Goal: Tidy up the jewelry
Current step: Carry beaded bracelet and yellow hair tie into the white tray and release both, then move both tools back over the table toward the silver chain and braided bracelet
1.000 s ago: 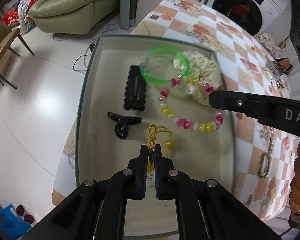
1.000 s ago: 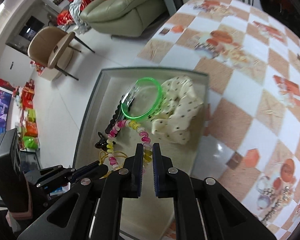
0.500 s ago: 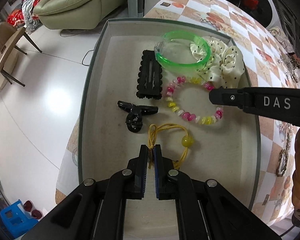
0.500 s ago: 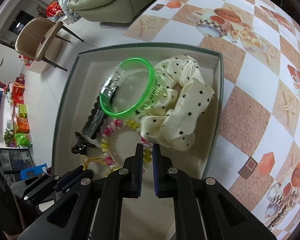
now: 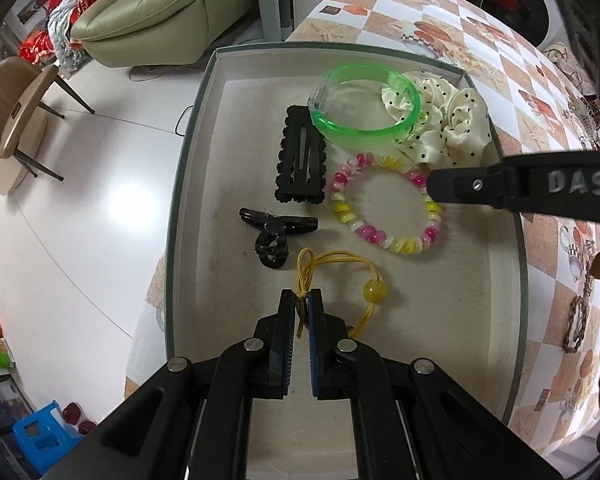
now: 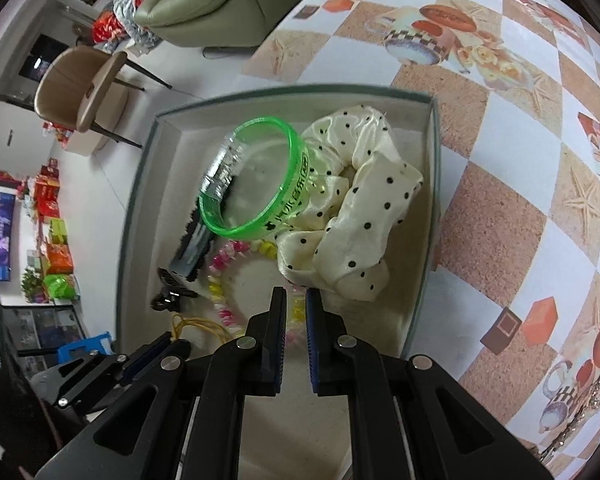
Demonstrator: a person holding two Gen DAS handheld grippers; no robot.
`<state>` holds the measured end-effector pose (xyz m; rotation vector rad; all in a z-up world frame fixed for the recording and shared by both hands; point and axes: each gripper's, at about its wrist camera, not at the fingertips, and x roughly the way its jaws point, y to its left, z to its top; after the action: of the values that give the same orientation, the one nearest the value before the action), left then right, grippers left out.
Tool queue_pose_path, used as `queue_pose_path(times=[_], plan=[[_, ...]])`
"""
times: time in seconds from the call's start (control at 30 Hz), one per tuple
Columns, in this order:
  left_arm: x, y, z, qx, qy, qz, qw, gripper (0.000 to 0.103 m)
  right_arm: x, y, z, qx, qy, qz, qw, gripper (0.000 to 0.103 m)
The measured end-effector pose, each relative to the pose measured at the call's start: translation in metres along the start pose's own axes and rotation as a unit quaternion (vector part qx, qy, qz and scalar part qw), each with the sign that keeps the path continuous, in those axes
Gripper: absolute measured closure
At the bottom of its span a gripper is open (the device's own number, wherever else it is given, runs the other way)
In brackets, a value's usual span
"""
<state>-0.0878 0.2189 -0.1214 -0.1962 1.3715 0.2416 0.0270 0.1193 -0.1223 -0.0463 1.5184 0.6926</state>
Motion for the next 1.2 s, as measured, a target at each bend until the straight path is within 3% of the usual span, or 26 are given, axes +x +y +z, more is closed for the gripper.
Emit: queue_pose_path(times=[0.13,0.5,0.53,0.57,0.6,0.63,0.77,0.87,1.03,1.2], plan=[[-0.002,-0.003,0.001,0.003,0.001,0.002,1.0,0.092,-0.018,-0.002,-0.003,0.009,-0.017,0.012,1.0,0.07],[-0.005,-0.009,0.004,0.021,0.002,0.006,0.9998,0.092,-0.072,-0.016,-0.022,0.044,-0.072,0.023,0.996,0.067],[-0.006,-0.01,0.005,0.022,0.001,0.006,0.9997,0.086,-0.076,-0.019,-0.025,0.047,-0.077,0.019,0.996,0.064],[-0.007,-0.009,0.005,0.023,0.001,0.006,0.9997,0.038,-0.081,-0.023,-0.027,0.052,-0.081,0.017,0.995,0.062],[-0.009,-0.009,0.006,0.022,-0.002,0.013,0.9997,0.007,-0.085,-0.026,-0.03,0.057,-0.085,0.016,0.995,0.061],[-0.015,-0.01,0.007,0.018,-0.02,0.029,0.9992,0.0,-0.088,-0.027,-0.032,0.06,-0.088,0.015,0.994,0.061],[-0.016,-0.016,0.009,0.028,-0.022,0.027,0.999,0.0,-0.103,-0.05,-0.042,0.085,-0.101,0.01,0.991,0.059],[-0.016,-0.021,0.007,0.039,-0.022,0.035,0.9984,0.0,-0.112,-0.068,-0.051,0.105,-0.109,0.002,0.989,0.049],[-0.024,-0.032,0.008,0.058,-0.028,0.036,0.9973,0.0,-0.124,-0.096,-0.066,0.142,-0.122,-0.007,0.982,0.021],[-0.041,-0.049,0.013,0.082,-0.037,0.035,0.9953,0.0,-0.136,-0.133,-0.088,0.186,-0.128,-0.027,0.974,0.02]])
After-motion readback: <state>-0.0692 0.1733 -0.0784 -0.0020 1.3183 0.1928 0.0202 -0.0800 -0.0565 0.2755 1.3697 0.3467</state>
